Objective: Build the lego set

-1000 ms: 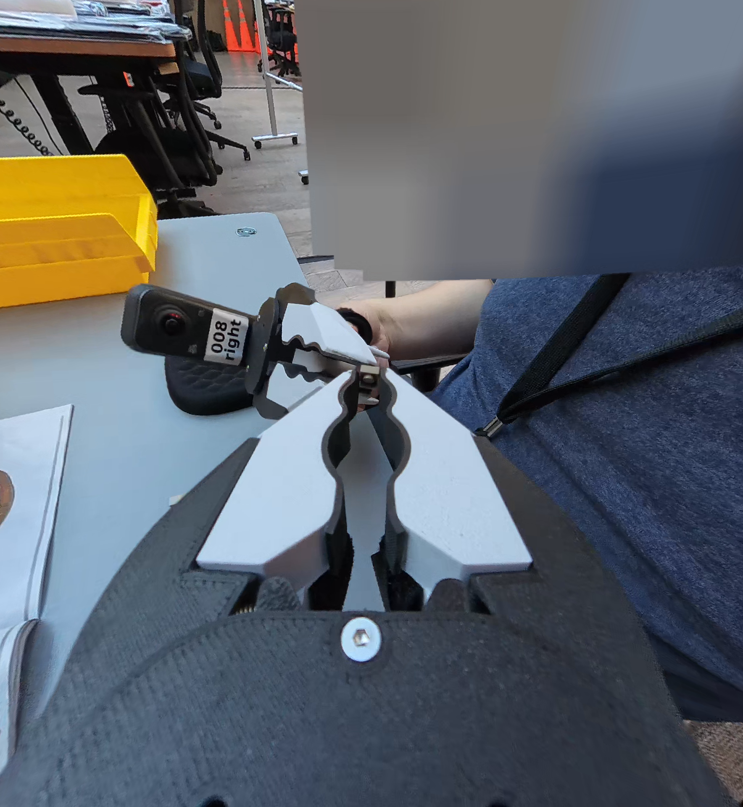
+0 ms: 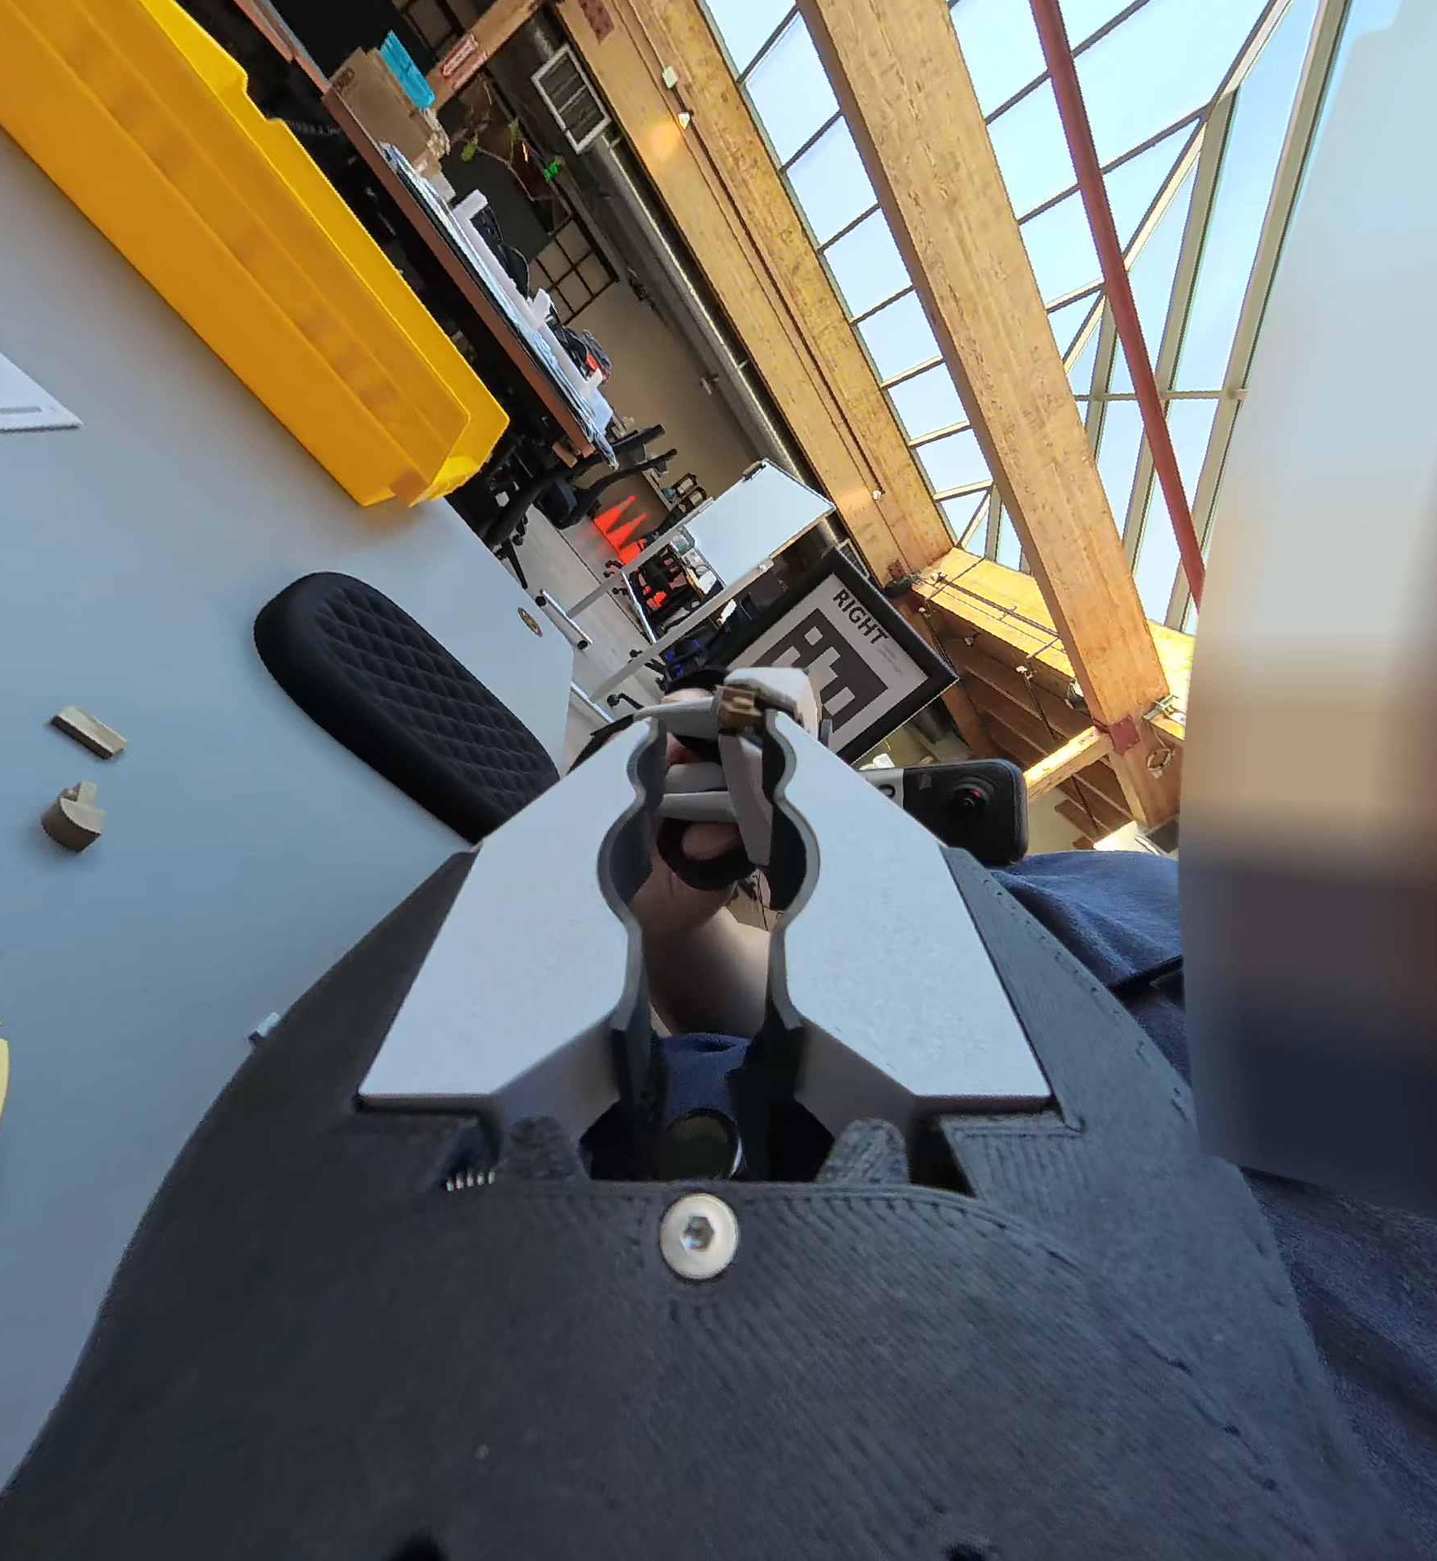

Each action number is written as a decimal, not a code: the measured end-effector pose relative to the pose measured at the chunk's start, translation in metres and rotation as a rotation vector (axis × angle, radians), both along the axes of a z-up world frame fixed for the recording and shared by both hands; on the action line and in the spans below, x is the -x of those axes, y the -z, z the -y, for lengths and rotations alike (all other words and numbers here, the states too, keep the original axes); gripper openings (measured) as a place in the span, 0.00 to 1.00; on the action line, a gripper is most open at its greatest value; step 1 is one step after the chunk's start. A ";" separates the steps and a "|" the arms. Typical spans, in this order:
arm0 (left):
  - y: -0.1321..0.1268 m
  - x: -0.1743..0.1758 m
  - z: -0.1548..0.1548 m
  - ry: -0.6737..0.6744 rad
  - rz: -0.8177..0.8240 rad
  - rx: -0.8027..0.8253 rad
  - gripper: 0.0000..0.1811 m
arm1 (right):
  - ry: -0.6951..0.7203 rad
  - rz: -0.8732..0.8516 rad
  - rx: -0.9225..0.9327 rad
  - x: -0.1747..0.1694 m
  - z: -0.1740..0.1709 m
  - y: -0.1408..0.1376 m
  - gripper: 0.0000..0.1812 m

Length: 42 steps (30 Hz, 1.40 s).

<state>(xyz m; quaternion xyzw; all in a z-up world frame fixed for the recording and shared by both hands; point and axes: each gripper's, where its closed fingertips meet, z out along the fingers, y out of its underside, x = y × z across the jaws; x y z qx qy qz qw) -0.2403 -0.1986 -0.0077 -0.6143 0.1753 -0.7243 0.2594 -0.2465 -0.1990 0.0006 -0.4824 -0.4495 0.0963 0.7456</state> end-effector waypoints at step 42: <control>0.045 0.000 0.006 0.125 -0.209 -0.090 0.00 | -0.204 0.013 0.335 0.005 -0.002 0.044 0.00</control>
